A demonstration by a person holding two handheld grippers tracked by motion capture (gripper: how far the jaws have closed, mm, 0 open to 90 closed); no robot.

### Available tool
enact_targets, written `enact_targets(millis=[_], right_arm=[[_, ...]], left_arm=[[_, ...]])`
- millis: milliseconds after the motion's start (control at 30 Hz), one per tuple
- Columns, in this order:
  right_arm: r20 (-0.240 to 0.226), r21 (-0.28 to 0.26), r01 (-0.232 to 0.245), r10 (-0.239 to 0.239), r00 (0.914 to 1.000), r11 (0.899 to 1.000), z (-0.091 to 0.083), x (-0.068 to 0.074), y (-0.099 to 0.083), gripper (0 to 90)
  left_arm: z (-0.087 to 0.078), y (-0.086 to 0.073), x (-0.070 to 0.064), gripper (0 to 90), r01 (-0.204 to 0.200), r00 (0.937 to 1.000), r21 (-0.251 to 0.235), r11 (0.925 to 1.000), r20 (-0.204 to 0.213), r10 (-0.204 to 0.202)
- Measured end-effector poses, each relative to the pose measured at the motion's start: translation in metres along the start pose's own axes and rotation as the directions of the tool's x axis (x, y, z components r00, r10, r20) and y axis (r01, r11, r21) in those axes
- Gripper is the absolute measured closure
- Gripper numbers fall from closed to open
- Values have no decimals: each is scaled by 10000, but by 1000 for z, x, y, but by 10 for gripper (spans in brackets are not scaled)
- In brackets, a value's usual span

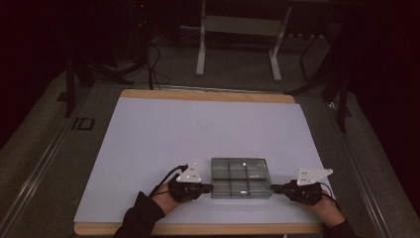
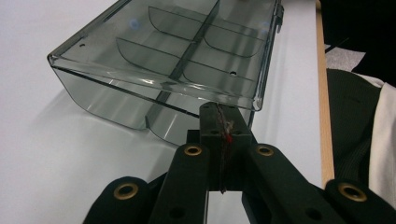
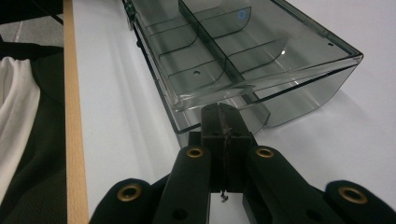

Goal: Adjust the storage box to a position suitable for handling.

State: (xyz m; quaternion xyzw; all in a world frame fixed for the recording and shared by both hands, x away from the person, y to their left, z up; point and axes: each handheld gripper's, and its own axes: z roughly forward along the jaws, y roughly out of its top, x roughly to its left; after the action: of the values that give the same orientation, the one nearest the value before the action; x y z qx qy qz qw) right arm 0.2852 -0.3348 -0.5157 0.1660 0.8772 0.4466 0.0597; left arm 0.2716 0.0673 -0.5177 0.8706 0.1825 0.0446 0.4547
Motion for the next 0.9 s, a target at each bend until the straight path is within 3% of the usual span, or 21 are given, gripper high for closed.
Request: enact_targets(millis=[67, 100, 267, 567, 900], right_arm=[[21, -38, -12, 12, 10000, 10000, 0, 0, 0, 896], [193, -139, -118, 121, 9997, 9998, -2, -1, 1, 826], [413, -450, -227, 245, 9988, 9987, -4, -4, 3, 727], [815, -697, -70, 127, 9966, 9975, -7, -7, 10, 631], [1163, -908, 88, 18, 9932, 9958, -8, -12, 20, 633]], left_arm=[[0, 0, 0, 856, 2, 9999, 20, 10000, -100, -2], [-1, 0, 2, 823, 93, 9998, -14, 10000, -198, -94], [-5, 3, 5, 630, 254, 9982, -236, 9994, -535, -266], [-10, 9, 8, 562, 243, 9960, -541, 9982, -847, -288], [-11, 21, 13, 563, 82, 9952, -756, 9971, -964, -155]])
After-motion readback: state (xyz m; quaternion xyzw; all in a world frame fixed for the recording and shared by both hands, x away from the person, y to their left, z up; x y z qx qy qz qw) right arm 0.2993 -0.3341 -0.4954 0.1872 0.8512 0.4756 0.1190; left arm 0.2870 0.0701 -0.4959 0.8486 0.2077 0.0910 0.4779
